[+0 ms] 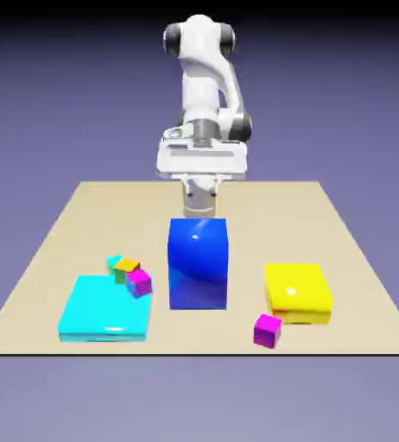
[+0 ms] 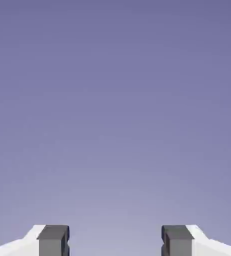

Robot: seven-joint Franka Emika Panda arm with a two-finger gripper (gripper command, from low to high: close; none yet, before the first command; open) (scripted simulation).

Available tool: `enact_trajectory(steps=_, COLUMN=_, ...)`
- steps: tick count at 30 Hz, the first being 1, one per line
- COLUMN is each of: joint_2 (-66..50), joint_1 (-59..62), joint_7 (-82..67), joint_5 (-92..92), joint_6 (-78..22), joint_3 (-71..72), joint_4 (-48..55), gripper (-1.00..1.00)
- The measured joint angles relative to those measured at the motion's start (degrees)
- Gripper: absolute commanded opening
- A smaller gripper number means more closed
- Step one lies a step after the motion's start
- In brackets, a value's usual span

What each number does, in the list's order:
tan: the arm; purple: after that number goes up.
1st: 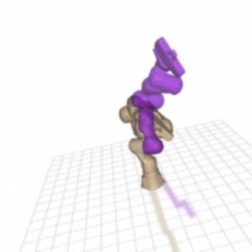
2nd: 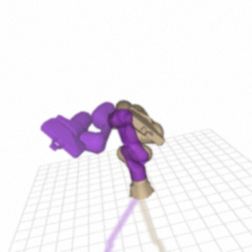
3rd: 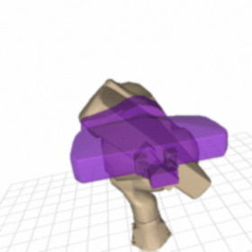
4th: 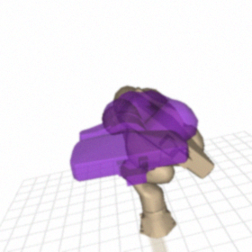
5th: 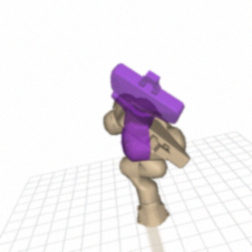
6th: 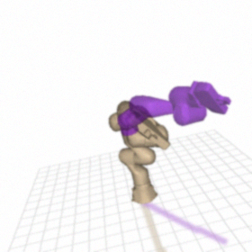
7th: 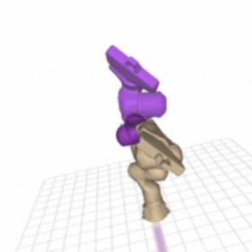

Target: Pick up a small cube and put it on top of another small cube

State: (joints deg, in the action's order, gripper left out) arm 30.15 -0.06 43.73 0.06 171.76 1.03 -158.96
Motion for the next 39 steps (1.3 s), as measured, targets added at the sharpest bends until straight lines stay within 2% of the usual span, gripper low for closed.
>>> enact_trajectory(steps=37, joint_2=-76.8, joint_1=19.2, joint_7=39.0, joint_5=1.8, joint_6=-68.8, joint_3=31.7, joint_4=62.5, gripper=0.0)
enact_trajectory(steps=39, joint_2=-77.0, joint_1=19.3, joint_7=39.1, joint_5=1.9, joint_6=-68.9, joint_3=31.7, joint_4=62.6, gripper=0.0)
